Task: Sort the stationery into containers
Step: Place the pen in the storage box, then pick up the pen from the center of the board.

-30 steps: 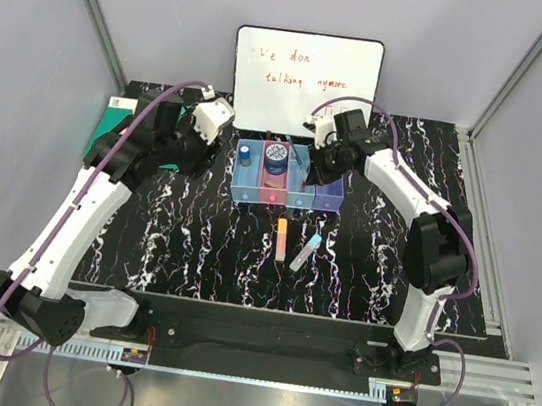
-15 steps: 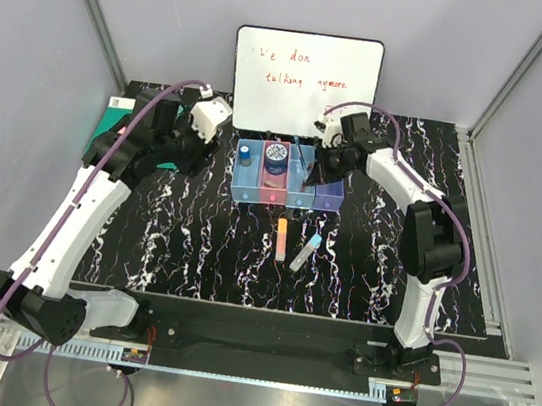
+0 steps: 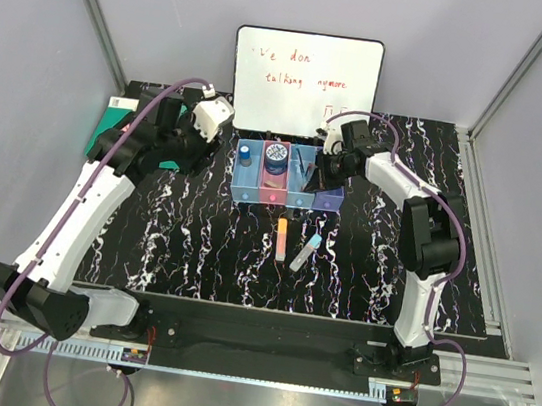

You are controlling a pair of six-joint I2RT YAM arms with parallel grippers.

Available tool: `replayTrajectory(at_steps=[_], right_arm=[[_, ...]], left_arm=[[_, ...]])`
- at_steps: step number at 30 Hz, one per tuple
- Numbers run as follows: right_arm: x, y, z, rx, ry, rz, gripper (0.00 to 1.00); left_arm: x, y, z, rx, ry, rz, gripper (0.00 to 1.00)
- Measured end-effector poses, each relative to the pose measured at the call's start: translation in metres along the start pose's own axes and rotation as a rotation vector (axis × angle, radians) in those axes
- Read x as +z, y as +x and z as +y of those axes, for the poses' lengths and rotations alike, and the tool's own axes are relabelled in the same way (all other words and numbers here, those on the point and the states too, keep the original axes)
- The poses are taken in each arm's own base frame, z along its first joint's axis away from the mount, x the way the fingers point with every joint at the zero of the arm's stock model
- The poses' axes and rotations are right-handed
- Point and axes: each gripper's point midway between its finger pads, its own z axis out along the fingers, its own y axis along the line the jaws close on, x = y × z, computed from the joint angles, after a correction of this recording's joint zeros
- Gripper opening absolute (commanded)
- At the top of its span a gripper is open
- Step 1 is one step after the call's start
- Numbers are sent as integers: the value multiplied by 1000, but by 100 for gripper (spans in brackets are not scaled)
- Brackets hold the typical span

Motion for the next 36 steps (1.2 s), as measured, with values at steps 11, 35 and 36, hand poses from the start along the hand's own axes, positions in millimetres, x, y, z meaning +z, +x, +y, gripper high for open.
replayTrajectory(at_steps=[11, 35, 36], right_arm=[[3, -3, 8, 8, -49, -11, 40], [-97, 35, 80, -90, -144, -60, 95], [-94, 48, 78, -72, -142, -28, 95]], left_arm=[[1, 0, 0, -3, 6, 0, 55], [4, 22, -13, -4, 53, 34, 88], [2, 21, -15, -3, 56, 26, 90]])
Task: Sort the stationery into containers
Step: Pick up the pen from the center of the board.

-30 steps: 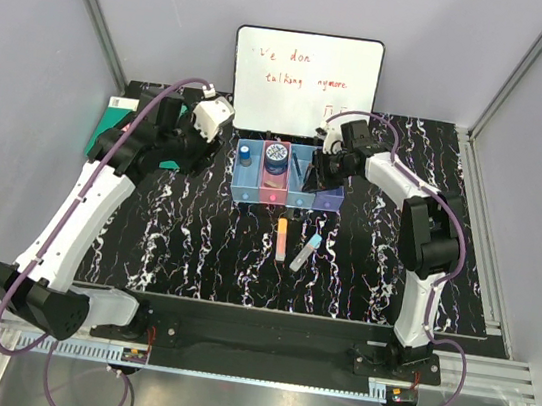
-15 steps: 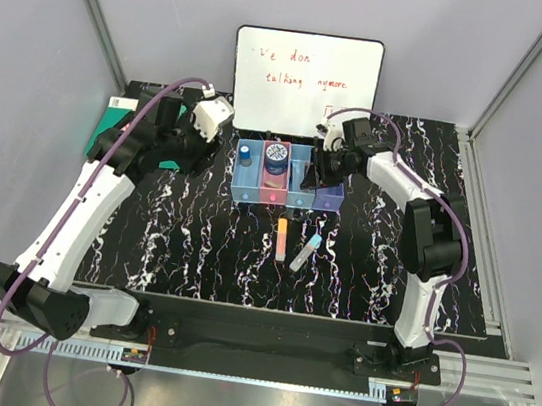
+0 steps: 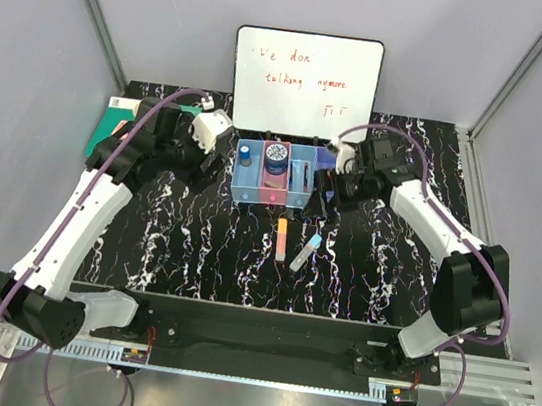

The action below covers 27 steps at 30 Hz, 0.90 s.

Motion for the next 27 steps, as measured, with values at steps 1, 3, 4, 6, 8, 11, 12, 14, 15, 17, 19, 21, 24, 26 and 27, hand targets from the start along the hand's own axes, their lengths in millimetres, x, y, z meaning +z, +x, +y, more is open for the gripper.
replayTrajectory(at_steps=[1, 3, 4, 6, 8, 11, 12, 14, 15, 17, 19, 21, 24, 26, 27], right_arm=[[4, 13, -3, 21, 3, 29, 95], [10, 38, -12, 66, 17, 87, 95], [12, 49, -15, 90, 27, 112, 95], [15, 63, -20, 129, 49, 141, 93], [17, 71, -25, 164, 74, 156, 92], [21, 77, -32, 208, 106, 166, 90], [23, 80, -36, 227, 124, 172, 89], [26, 83, -41, 245, 144, 181, 88], [28, 85, -46, 256, 162, 188, 88], [32, 91, -54, 276, 192, 202, 87], [36, 98, -60, 293, 217, 219, 86], [39, 105, -66, 313, 235, 236, 85], [44, 111, -72, 339, 257, 256, 82], [47, 114, -75, 351, 268, 266, 80], [48, 115, -77, 356, 277, 271, 80]], left_arm=[[-2, -1, -1, 3, 2, -6, 91], [-6, -4, -4, 5, 12, -24, 99], [-8, -5, -6, 5, 20, -34, 99], [-11, -6, -9, 4, 32, -42, 99], [-11, -5, -12, 2, 47, -40, 99], [-12, -5, -14, 7, 57, -42, 99], [-12, -6, -14, 10, 60, -45, 99], [-14, -9, -14, 17, 59, -51, 99], [-15, -11, -13, 21, 58, -56, 99], [-18, -15, -13, 33, 57, -67, 99], [-20, -18, -12, 49, 54, -78, 99], [-23, -21, -11, 65, 50, -86, 99], [-24, -23, -9, 89, 45, -94, 99], [-24, -23, -9, 101, 45, -93, 99], [-24, -23, -8, 105, 46, -93, 99]])
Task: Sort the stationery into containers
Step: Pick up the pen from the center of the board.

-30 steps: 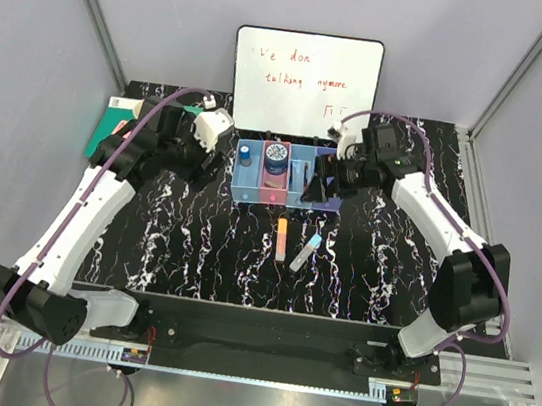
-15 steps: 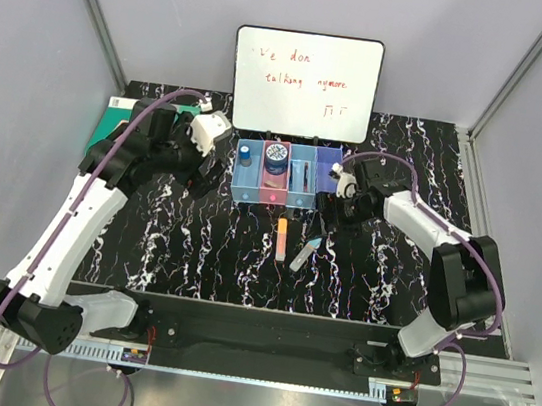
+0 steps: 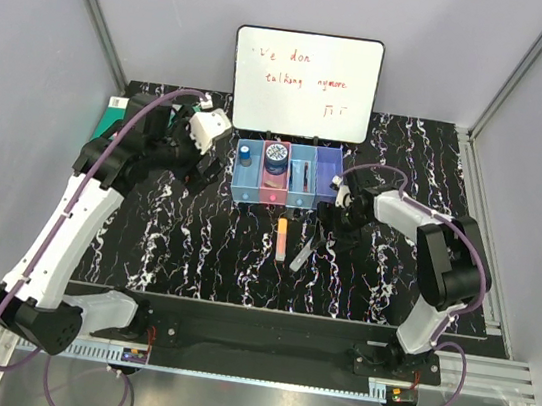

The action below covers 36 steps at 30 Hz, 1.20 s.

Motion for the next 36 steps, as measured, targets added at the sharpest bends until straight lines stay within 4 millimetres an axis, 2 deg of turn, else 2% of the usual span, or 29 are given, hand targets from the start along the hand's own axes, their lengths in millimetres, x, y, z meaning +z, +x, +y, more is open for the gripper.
replayTrajectory(at_steps=[14, 19, 22, 25, 26, 29, 34, 36], right_arm=[[18, -13, 25, -107, 87, -15, 77], [19, -15, 19, -126, 167, -35, 70], [19, -17, 14, -133, 212, -50, 63], [19, -19, 9, -139, 250, -59, 61], [19, -20, 8, -142, 262, -62, 57], [20, -21, 6, -160, 288, -65, 54], [21, -22, 6, -195, 312, -69, 43], [21, -22, 6, -208, 316, -68, 47]], left_arm=[[15, 2, 5, 37, 22, 22, 99], [14, 0, 7, 50, 15, 15, 99], [14, 1, 9, 54, 11, 16, 99], [14, 1, 11, 59, 5, 15, 99], [14, 1, 12, 61, 4, 13, 99], [14, 0, 14, 63, 0, 11, 99], [14, -1, 16, 67, -6, 5, 99], [14, -1, 16, 67, -7, 4, 99]])
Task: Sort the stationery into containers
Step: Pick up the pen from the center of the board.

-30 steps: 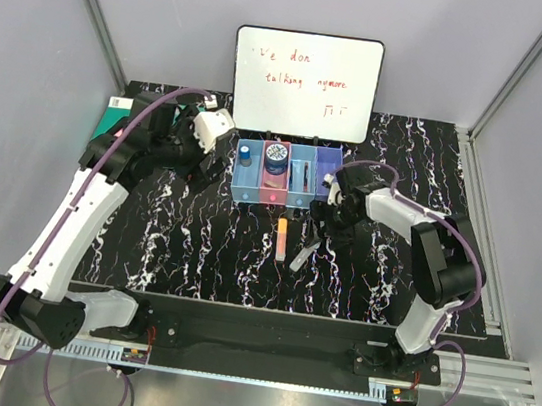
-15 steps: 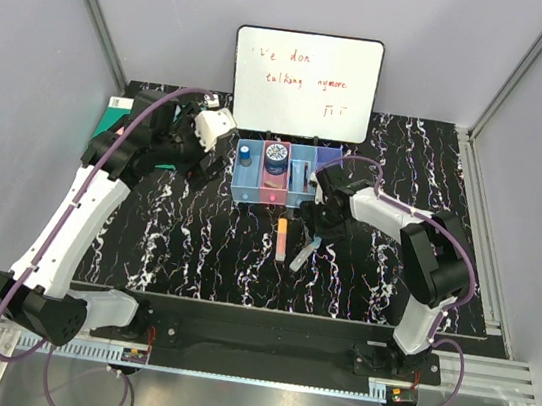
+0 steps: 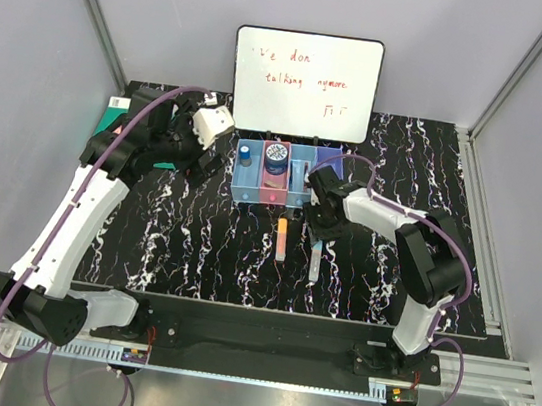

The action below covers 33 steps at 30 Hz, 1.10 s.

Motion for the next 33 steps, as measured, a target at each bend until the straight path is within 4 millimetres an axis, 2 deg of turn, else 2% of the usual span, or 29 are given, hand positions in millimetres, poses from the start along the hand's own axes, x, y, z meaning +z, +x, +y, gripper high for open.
replayTrajectory(at_steps=[10, 13, 17, 20, 26, 33], right_arm=[[0, -3, 3, -126, 15, -23, 61], [-7, -6, 7, -163, 11, -44, 61], [-24, -8, 13, -185, -4, -91, 61], [-32, 0, 13, -192, -11, -100, 62], [-24, 27, 7, -191, -5, -31, 61], [-17, 29, 13, -192, -38, -9, 58]], left_arm=[[0, -1, 0, -1, 1, -5, 99], [0, -1, 0, -1, 2, -7, 99], [-2, -2, 0, 0, -1, -11, 99], [-5, -4, 0, 3, -6, -18, 99], [-12, -12, 3, 14, -24, -40, 99], [-19, -27, 10, 30, -46, -72, 99]])
